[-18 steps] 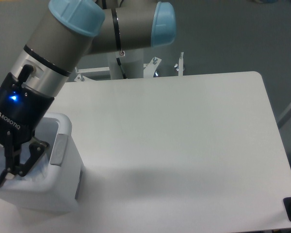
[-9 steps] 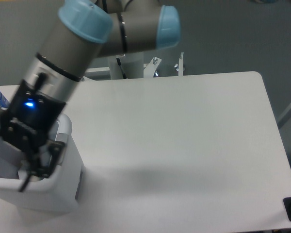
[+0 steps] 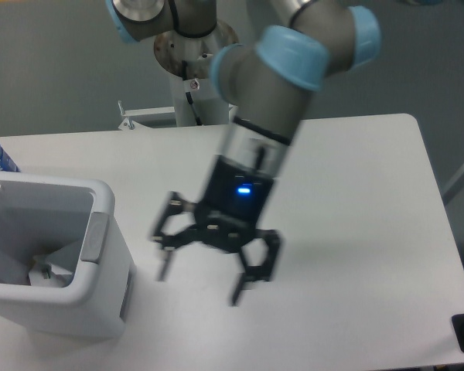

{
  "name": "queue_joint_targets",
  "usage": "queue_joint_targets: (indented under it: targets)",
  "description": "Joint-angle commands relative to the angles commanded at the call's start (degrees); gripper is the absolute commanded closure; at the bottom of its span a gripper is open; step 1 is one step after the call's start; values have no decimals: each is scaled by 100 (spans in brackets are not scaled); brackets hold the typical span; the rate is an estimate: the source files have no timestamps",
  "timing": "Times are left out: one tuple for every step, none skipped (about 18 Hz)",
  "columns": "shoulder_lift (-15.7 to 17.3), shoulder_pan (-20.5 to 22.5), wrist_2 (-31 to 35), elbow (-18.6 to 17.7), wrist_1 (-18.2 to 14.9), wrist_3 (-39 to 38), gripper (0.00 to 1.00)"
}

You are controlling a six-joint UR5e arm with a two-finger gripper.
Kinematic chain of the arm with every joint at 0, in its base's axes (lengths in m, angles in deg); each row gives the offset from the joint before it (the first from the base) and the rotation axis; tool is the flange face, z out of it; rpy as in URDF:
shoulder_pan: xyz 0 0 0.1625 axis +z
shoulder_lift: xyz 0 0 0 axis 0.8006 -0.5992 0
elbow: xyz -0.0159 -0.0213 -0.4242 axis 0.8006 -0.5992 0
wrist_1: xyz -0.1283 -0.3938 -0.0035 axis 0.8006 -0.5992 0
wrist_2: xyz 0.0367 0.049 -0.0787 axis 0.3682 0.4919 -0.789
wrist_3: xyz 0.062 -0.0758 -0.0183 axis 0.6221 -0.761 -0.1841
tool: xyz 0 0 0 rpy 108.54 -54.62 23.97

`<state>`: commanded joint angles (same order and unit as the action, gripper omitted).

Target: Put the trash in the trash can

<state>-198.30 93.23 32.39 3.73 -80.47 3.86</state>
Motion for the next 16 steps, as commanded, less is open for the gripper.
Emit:
queue_joint_targets:
  targets:
    - [0, 70, 227, -79, 0, 18, 0]
    - [0, 115, 525, -123, -9, 61, 0]
    - [-9, 124, 859, -133, -26, 210, 0]
    - [-9, 124, 1210, -141, -122, 463, 0]
    - [0, 124, 1536, -141, -323, 771, 0]
    - [0, 124, 1844, -133, -578, 1113, 0]
    - [0, 115, 2221, -124, -841, 1438, 0]
    - [9, 98, 2581, -98, -1070, 1737, 0]
    - [0, 89, 2802, -71, -1246, 1958, 0]
    - [-9, 89, 2874, -54, -1361, 2099, 0]
    - [-17, 80, 2884, -62, -1397, 2240, 0]
    - [-18, 80, 2892, -62, -1424, 2433, 0]
    - [-26, 80, 2988, -54, -1459, 2704, 0]
    - [-35, 62, 3198, -45, -1546, 2986, 0]
    - [-35, 1, 3392, -36, -1660, 3232, 0]
    - [-35, -69, 3498, -36, -1774, 3452, 0]
